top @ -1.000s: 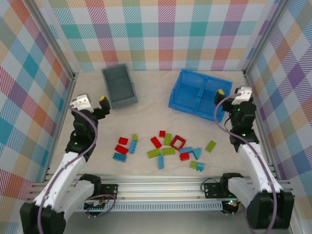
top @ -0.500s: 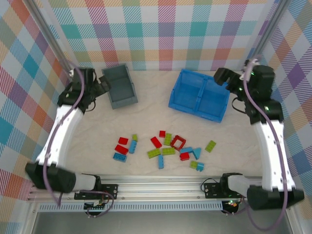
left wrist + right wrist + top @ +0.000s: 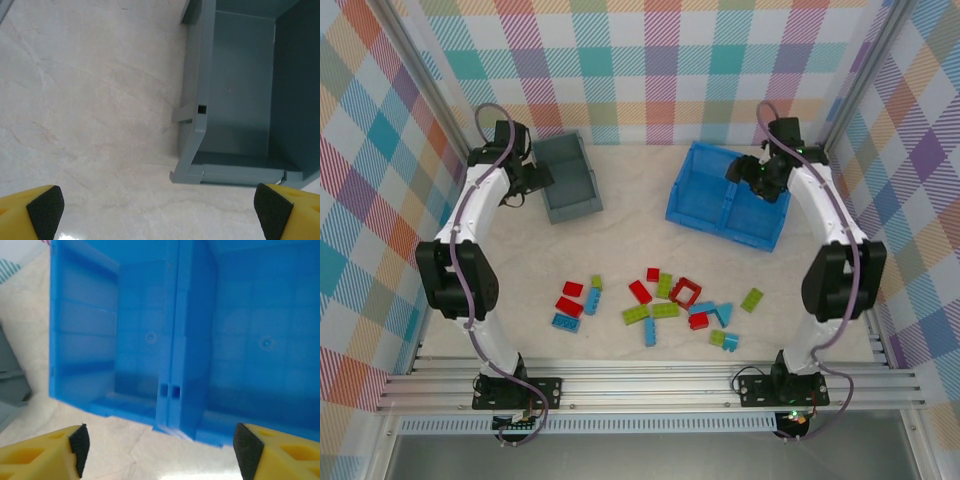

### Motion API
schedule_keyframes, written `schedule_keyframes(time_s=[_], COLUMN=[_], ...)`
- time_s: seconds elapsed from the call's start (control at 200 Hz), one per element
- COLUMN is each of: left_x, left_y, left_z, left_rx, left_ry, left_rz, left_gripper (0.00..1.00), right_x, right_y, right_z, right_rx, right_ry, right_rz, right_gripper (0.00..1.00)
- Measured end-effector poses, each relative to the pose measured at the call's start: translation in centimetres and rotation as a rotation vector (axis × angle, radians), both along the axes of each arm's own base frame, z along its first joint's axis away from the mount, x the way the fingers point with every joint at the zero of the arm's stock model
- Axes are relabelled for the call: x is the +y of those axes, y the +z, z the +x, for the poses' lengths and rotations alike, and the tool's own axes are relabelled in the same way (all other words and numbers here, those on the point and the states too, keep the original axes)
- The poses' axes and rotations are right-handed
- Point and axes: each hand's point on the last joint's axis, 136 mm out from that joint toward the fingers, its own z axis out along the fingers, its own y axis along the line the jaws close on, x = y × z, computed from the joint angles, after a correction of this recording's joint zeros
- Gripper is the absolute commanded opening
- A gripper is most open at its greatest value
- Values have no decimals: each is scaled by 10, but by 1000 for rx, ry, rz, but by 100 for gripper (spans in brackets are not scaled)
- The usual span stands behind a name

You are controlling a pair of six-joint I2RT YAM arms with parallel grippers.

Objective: Sort the legos into containers by color

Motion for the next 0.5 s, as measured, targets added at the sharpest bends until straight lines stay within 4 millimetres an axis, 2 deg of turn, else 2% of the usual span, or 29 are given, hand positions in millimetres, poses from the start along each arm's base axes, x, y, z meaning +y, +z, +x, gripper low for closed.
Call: schedule_keyframes(time_s=[0.125,0.245,0.5], left_x=[-3,-4,-4], left_y=[-16,-28,-43], left_z=[8,10,21], left_rx=[29,59,85], left_ry=[-25,-39,-68], left_rz=[-7,-4,13], left_gripper=[98,97,89], right_x=[6,10,10], right_y=[-27,-51,-80], right_z=[22,38,43], right_rx=[49,92,163], right_ry=[6,17,24], right_rz=[-24,-56,-136], right_gripper=[74,66,48])
